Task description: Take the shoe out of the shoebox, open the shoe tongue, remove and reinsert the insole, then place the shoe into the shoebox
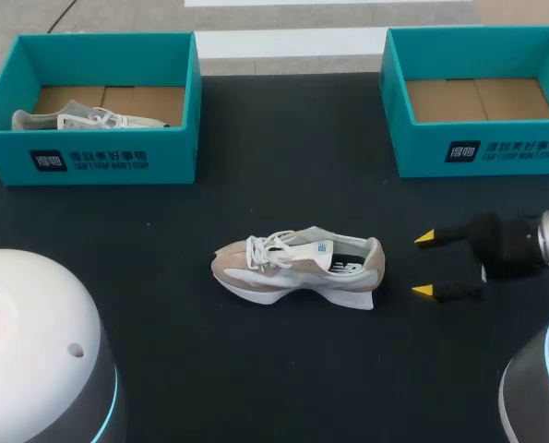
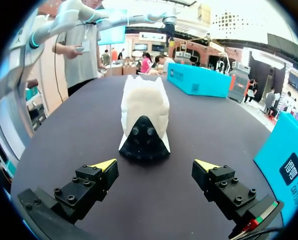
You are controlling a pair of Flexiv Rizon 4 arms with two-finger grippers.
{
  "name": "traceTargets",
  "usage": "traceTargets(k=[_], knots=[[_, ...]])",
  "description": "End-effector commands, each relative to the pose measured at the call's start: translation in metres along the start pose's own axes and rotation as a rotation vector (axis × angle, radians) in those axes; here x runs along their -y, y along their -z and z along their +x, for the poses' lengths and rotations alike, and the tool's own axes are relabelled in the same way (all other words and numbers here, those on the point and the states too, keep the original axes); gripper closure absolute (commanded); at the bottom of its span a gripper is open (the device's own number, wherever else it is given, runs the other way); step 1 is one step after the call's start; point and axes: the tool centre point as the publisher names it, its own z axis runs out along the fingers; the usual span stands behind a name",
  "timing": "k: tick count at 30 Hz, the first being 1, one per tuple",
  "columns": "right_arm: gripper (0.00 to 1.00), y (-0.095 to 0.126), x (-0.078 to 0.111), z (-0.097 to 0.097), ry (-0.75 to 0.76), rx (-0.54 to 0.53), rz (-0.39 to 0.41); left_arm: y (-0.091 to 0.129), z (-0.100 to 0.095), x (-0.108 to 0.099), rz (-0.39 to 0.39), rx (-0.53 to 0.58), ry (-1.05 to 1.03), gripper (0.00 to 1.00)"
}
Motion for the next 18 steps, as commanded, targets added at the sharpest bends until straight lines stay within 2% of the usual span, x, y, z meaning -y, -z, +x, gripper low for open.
traceTargets(k=[1,7,18], knots=[[0.00,-0.017,-0.006,-0.001,-0.014,0.003,0.007,0.000,0.000,0.002,-0.004,-0.003,0.000,0.00],[0.00,-0.036,-0.010,0.005,-0.045,-0.010,0.004,0.000,0.000,0.002,-0.004,-0.003,0.000,0.00],[0.00,-0.053,-0.017,0.013,-0.097,-0.023,0.002,0.000,0.000,0.002,-0.004,-0.003,0.000,0.00]])
